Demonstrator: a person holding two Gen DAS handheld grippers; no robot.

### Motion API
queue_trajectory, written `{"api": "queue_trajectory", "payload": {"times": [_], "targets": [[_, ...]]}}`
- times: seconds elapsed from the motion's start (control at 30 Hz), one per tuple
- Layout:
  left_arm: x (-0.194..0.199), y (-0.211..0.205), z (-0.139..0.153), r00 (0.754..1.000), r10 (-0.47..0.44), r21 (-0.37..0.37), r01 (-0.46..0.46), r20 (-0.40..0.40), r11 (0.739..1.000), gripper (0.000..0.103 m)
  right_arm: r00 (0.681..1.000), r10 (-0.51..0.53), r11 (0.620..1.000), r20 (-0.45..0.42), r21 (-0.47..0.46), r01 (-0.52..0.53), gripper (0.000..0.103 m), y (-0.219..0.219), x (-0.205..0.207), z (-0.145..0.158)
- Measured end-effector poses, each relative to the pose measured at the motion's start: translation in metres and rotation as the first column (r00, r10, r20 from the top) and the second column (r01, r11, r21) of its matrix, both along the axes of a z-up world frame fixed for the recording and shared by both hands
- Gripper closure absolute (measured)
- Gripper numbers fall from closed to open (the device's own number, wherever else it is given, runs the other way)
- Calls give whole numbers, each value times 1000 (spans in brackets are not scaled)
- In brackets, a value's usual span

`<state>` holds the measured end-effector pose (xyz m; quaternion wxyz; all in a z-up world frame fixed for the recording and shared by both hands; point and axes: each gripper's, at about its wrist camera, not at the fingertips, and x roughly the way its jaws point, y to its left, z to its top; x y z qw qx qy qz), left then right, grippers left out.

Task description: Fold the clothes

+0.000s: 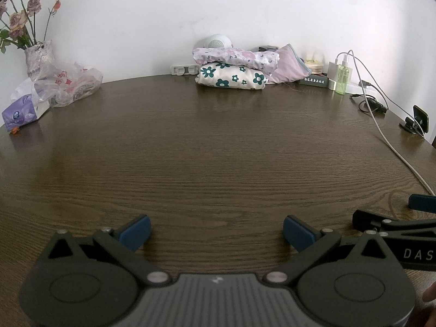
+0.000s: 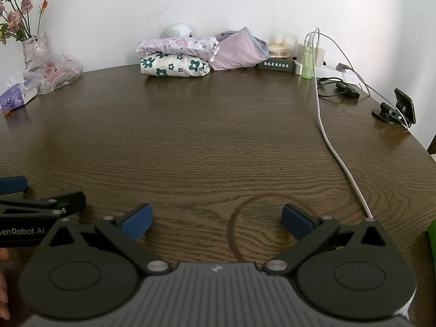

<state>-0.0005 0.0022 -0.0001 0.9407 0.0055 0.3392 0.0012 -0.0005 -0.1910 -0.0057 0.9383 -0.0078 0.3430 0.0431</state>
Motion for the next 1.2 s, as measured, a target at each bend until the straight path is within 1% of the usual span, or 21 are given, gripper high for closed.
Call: {"api": "queue_trajectory", "payload": {"times": [0.2,0.27,0.33,0.37,0.4,0.47,0.53,0.57,0.67,0.73,0.77,0.83,0.87,0.9,0.97,1.03,1.07,1.1,1.13,1.17,1.2], "targets": [[1,-1,1,1000,3,3,-3,-3,1000,0,1000,1,1000,-3,1,-1,1,1,3,-2],[6,-1,3,1000,-11,0,11,-20,1000,0,1000,10,1000,-24,10,-10,0,-1,7,2],[12,4,12,998,-47,-44,45,-50,998,1,999,17,1000,-43,27,-16,0,-4,12,8],[14,8,21,998,-59,-77,57,-36,995,2,999,15,998,-43,64,-12,0,-10,16,20],[16,14,33,998,-64,-112,64,9,992,2,999,16,995,-36,98,-12,0,-15,18,32],[22,25,58,993,-68,-174,84,95,981,1,999,31,981,-29,194,-24,0,-33,31,71],[47,34,85,987,-72,-230,104,145,968,0,997,74,956,11,284,-74,0,-48,54,111],[66,38,95,987,-60,-265,98,149,959,0,993,106,944,43,310,-114,0,-54,74,130],[124,49,126,987,-24,-367,81,159,926,0,982,120,924,149,345,-165,0,-73,149,171],[168,53,141,980,-18,-419,102,199,902,0,985,95,937,146,320,-138,0,-81,216,179],[188,54,145,976,-2,-440,100,219,892,0,989,77,945,123,308,-111,2,-85,256,178],[222,56,142,969,78,-495,50,234,868,0,993,58,960,103,266,-83,6,-87,318,168],[238,57,139,966,123,-525,15,227,851,0,995,32,969,96,241,-54,9,-86,346,160],[253,58,132,964,161,-556,-17,211,831,0,996,12,974,86,225,-31,10,-84,372,152],[278,62,117,964,183,-615,-25,195,788,1,999,4,969,53,247,-17,15,-81,410,134],[293,66,103,965,192,-667,-27,176,745,1,1000,-3,964,21,264,-2,17,-78,446,116],[298,68,98,966,196,-687,-28,169,726,1,1000,-10,966,9,257,8,19,-75,456,108],[302,70,94,966,199,-699,-29,164,714,1,1000,-17,968,-2,250,17,21,-72,466,100],[304,72,93,966,202,-704,-30,163,710,1,1000,-25,970,-13,243,27,32,-68,476,92],[306,73,92,966,204,-708,-31,162,706,1,999,-32,971,-25,235,37,70,-65,486,85],[307,75,92,965,207,-711,-31,162,703,1,998,-44,973,-36,224,51,95,-62,494,78]]}}
